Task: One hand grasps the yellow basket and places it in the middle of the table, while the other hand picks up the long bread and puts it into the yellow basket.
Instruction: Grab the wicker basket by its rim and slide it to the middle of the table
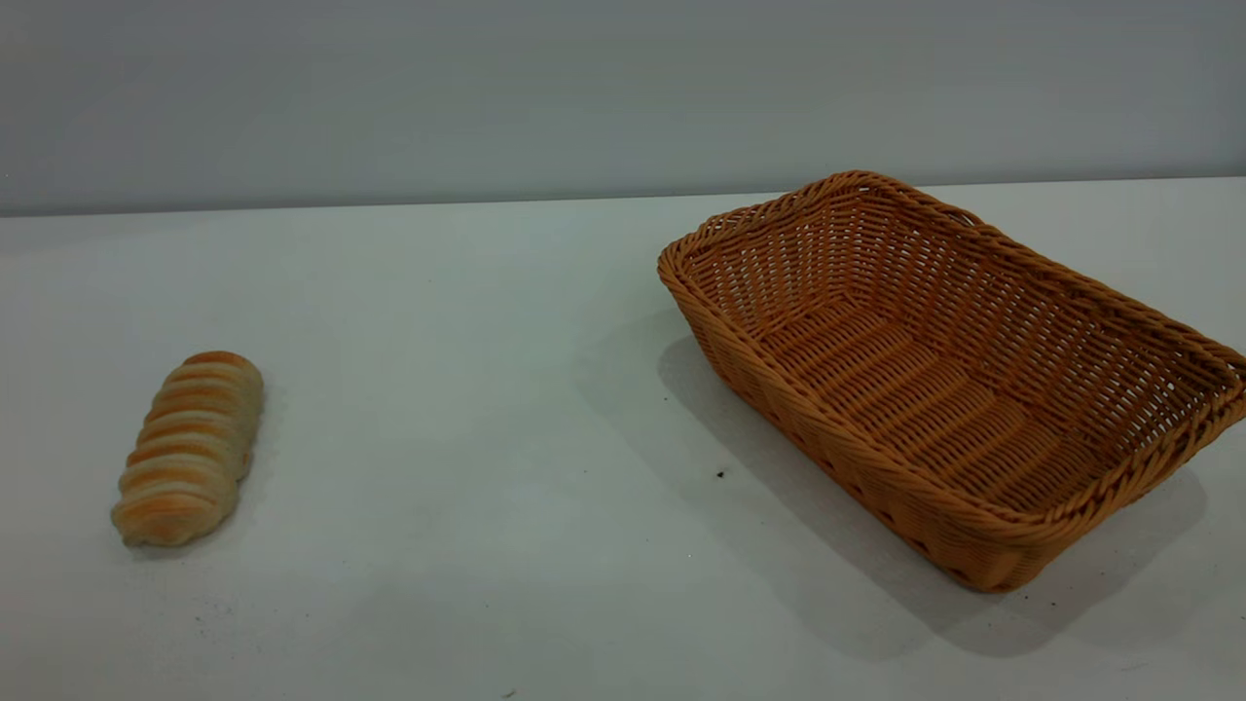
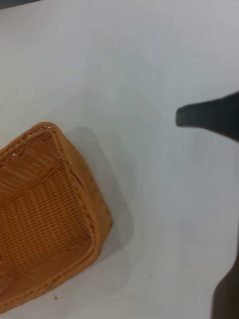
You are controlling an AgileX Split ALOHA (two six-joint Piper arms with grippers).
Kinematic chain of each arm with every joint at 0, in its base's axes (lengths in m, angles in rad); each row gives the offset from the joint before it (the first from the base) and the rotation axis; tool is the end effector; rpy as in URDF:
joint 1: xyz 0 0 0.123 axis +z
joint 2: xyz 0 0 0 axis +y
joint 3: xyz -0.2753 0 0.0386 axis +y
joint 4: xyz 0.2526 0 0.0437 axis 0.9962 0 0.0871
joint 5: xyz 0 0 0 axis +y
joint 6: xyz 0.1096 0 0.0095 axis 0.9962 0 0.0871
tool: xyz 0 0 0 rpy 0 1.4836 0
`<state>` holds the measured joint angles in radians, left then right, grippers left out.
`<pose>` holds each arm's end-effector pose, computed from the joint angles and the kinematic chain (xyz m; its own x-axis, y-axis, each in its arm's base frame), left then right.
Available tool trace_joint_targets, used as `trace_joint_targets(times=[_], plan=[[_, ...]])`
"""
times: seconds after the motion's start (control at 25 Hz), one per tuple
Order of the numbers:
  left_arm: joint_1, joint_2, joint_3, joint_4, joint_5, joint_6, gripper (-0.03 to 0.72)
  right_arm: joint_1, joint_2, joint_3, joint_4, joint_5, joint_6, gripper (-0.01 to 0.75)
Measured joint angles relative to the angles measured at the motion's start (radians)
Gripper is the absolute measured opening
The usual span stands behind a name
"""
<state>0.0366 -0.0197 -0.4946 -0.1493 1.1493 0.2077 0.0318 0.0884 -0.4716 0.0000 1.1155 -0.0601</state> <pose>0.0162 -0.0144 0.2620 -0.4997 0.1262 -0.8569 0.1543 0.9865 0.0553 0.0350 0.0011 0.2545 -0.5980 -0.0791 -0.7976 -0.0678 0.9965 -0.0480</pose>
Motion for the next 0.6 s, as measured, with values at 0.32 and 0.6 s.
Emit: trace_joint_targets(times=[0.32, 0.6], plan=[[-0.046, 0.0, 0.0, -0.001, 0.0, 0.0, 0.524, 0.003, 0.0, 0.0, -0.006, 0.0, 0.0, 0.586], [-0.078, 0.0, 0.0, -0.001, 0.0, 0.001, 0.524, 0.068, 0.0, 0.0, -0.006, 0.0, 0.0, 0.586]])
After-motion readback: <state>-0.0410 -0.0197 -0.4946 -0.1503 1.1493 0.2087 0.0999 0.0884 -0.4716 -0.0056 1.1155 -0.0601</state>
